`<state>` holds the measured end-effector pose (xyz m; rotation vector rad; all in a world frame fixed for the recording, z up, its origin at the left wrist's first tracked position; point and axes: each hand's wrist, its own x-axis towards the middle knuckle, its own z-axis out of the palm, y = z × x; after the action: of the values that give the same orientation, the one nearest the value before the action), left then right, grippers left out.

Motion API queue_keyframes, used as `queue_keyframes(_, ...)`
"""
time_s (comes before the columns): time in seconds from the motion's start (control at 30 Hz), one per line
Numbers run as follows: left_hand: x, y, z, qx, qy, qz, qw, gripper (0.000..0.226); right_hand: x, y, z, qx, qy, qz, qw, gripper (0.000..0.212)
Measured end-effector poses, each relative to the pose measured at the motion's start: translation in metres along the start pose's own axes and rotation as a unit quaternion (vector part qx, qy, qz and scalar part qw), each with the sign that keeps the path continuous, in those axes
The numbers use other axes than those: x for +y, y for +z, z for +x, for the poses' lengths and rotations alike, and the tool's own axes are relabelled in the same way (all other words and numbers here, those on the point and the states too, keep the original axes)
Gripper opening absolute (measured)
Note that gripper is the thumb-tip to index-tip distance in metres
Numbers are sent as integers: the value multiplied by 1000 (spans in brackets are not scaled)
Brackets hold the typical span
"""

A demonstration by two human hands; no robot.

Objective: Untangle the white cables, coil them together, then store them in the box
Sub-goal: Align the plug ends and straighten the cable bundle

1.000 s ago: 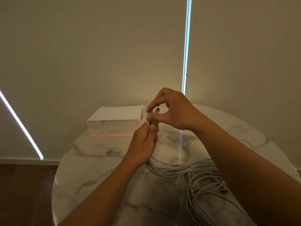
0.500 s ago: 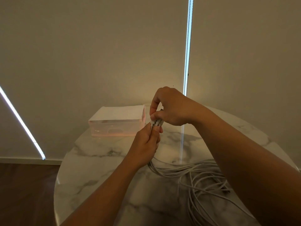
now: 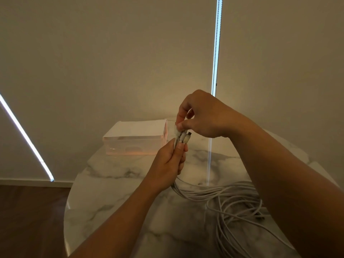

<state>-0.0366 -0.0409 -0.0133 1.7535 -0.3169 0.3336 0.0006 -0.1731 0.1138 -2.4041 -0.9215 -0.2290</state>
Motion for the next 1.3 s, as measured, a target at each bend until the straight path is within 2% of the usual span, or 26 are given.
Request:
queue_keyframes(0.2, 0, 4, 1, 15, -18, -38, 999, 39, 15, 10, 4, 21, 10, 39, 999, 6)
queue_keyframes(0.27, -1, 4, 2, 38, -19, -49, 998, 38, 21, 11, 2, 57, 15, 77, 995, 16)
queue_keyframes(0.37, -1, 1, 8, 75, -22, -36, 996, 34, 34, 15, -8, 130, 63, 176, 974, 16)
queue_keyframes(0.43, 0, 0, 12, 85, -27, -25, 996, 32, 44, 30, -16, 100, 117, 171, 973, 16)
queue_keyframes(0.57, 2, -2, 26, 153, -62, -86, 983, 35, 50, 75, -38, -45, 193, 229, 953, 21)
queue_keyframes(0.67, 10, -5, 40, 206, -84, -190, 956, 36, 39, 100, -46, -120, 160, 206, 958, 40)
queue_keyframes(0.73, 16, -12, 50, 221, -103, -243, 939, 35, 30, 108, -45, -109, 117, 194, 968, 33)
queue_keyframes(0.83, 15, -23, 60, 233, -135, -264, 926, 35, 27, 104, -37, -96, 77, 154, 980, 15)
queue_keyframes(0.93, 3, -29, 58, 252, -166, -280, 911, 34, 33, 85, -31, -132, 59, 58, 988, 32)
queue_keyframes(1.03, -12, -51, 49, 318, -169, -315, 878, 36, 59, 69, -41, -206, 41, 6, 978, 41)
queue_keyframes(1.13, -25, -67, 35, 377, -186, -354, 835, 36, 83, 62, -56, -197, 4, 36, 980, 40)
queue_keyframes(1.2, -31, -63, 24, 402, -201, -366, 815, 35, 85, 57, -61, -182, 8, 106, 977, 34)
queue_keyframes(1.3, -41, -48, 8, 392, -242, -416, 784, 35, 87, 50, -60, -121, -1, 126, 985, 32)
